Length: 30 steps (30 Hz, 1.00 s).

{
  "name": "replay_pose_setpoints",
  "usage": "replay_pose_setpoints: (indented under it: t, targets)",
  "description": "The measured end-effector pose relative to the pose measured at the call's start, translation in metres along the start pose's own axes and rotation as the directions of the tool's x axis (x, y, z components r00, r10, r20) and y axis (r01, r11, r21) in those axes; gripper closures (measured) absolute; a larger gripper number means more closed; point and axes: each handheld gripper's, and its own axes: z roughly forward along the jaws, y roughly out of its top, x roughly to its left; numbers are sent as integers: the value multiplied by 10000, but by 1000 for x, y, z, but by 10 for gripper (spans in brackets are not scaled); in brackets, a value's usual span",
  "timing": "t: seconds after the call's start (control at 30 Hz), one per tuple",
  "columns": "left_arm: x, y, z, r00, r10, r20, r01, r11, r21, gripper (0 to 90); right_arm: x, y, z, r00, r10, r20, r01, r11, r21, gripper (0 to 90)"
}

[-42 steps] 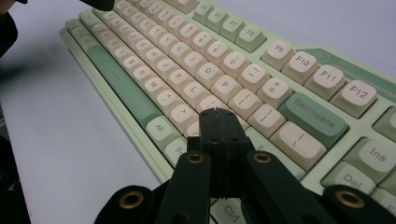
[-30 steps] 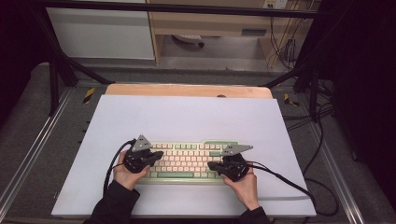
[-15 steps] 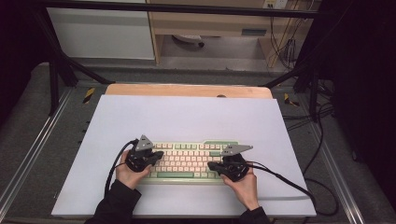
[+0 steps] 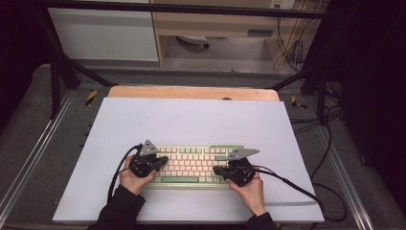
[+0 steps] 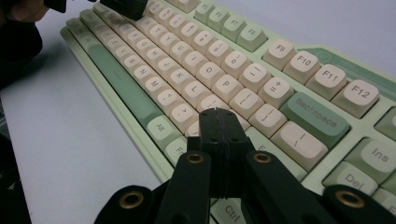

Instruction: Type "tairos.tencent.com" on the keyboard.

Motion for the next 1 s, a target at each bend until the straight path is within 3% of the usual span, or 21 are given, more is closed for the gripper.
replay_pose_setpoints:
  t: [0.5, 1.0]
  targets:
    - [-5, -2, -11, 9998, 141, 136, -137, 9995, -279, 898, 1, 0, 0, 10000, -13, -30, 13, 10000, -41, 900]
    - [-2, -14, -26, 9998, -41, 192, 48, 9992, -386, 897, 2, 3, 0, 9999, 44, -115, -46, 9998, -174, 900]
